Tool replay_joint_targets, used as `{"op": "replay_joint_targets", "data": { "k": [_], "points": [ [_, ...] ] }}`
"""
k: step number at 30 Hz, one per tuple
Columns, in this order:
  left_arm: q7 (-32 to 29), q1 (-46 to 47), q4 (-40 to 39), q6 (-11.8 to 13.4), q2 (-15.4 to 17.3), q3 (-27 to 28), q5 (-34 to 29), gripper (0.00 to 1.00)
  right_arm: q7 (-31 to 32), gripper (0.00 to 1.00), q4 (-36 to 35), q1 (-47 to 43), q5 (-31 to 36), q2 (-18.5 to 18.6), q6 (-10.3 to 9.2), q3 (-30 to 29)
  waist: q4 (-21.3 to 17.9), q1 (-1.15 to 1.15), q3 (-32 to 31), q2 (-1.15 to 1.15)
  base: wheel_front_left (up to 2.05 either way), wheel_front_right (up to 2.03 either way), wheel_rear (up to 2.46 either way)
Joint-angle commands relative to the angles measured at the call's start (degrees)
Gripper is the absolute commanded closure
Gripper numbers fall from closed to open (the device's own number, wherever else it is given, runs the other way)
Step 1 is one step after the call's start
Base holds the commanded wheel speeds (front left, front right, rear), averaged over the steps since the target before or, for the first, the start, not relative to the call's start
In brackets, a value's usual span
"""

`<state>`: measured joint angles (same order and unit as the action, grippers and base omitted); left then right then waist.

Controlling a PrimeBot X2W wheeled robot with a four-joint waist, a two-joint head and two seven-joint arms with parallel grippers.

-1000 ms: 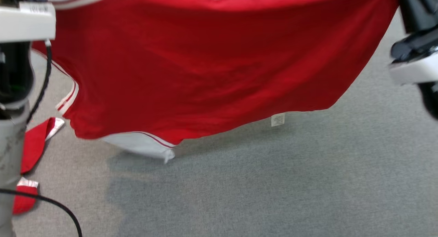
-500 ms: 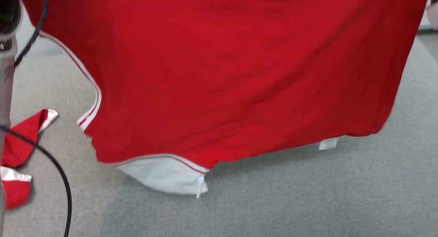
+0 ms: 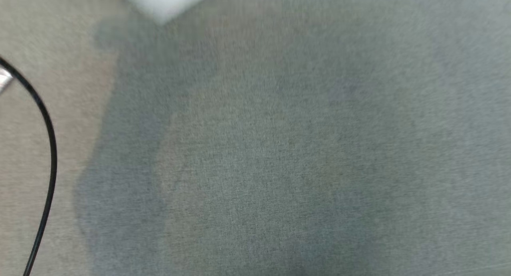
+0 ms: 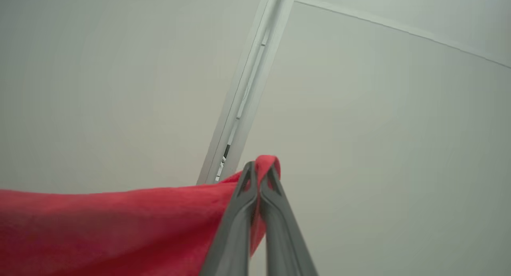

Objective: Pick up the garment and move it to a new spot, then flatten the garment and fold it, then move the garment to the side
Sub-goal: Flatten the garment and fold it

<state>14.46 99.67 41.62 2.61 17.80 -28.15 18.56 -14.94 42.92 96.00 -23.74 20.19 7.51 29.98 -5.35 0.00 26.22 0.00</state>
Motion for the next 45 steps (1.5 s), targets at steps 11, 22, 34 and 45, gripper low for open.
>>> {"op": "replay_joint_targets", "data": {
  "k": [11, 22, 34, 45],
  "points": [
    [0.7, -10.3, -18.1, -3.8, -4.0, 7.6, -5.5, 1.0, -0.2, 1.0, -1.6, -9.2, 13.6, -0.9, -0.01, -11.6, 5.1, 0.0, 16.1, 0.0, 0.0, 0.0, 0.0],
    [0.7, -45.0, -38.1, -7.1, -6.1, 17.3, -9.8, 1.0, -0.2, 1.0, -10.0, -32.1, 10.0, -2.1, -0.01, -16.1, 4.9, 0.0, 11.6, 0.0, 0.0, 0.0, 0.0],
    [0.7, -81.1, -54.2, -8.1, -10.5, 22.0, -11.9, 1.0, -0.3, 1.0, -22.8, -62.3, 8.1, -1.7, -0.01, -18.6, 4.8, 0.0, -1.4, 0.0, 0.0, 0.0, 0.0],
    [0.7, -102.1, -60.7, -8.3, -12.2, 19.6, -12.6, 1.0, -0.2, 1.0, -32.0, -84.0, 9.5, -2.6, -0.01, -26.4, 6.3, 0.0, -8.9, 0.0, 0.0, 0.0, 0.0]
  ]
}}
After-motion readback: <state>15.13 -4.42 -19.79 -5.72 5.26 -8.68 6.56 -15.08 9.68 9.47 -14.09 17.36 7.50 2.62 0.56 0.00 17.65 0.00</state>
